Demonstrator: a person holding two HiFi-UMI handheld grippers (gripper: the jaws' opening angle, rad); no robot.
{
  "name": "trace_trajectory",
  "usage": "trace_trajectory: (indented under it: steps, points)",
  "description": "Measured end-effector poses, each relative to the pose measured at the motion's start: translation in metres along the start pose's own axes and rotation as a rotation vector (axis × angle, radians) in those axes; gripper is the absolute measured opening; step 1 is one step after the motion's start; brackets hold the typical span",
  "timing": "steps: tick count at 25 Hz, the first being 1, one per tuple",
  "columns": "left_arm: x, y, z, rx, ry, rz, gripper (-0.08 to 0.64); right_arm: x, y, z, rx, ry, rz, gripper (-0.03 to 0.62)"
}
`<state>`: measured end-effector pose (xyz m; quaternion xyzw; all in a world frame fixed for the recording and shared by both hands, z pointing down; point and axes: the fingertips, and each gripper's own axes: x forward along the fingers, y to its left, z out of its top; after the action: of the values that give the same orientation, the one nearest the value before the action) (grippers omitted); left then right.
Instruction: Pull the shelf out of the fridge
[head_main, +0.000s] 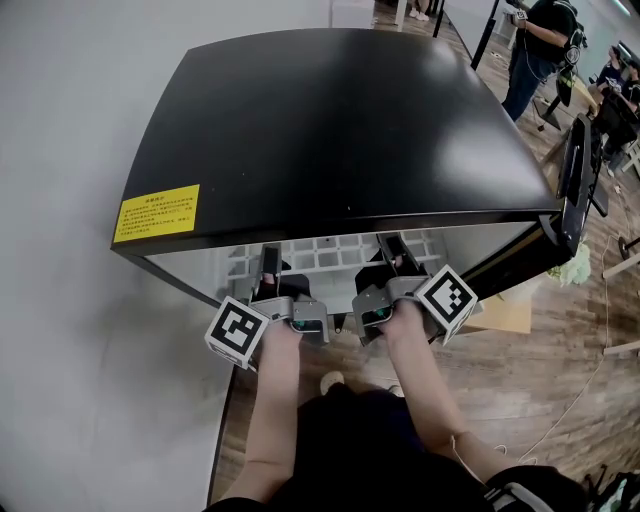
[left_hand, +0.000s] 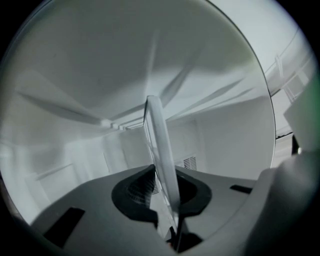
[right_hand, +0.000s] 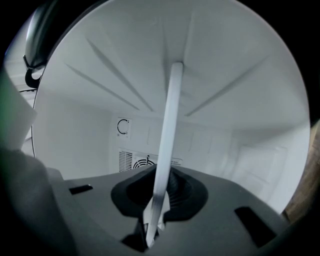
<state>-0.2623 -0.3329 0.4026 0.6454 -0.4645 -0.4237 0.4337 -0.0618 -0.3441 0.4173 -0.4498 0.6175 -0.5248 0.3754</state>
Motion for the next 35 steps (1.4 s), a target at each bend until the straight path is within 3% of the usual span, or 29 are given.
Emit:
trace_trajectory:
  steps: [18,35]
  points:
    - [-0.008,-0.002,-0.002,0.004,0.002,0.005,0.051,-0.008,0.001,-0.002,0.021,0.004,-0.003,0.017]
    - [-0.029,-0.009,-0.004,0.006,0.001,-0.006,0.046,-0.028,0.007,-0.009,-0.021,0.013,0.024,0.018]
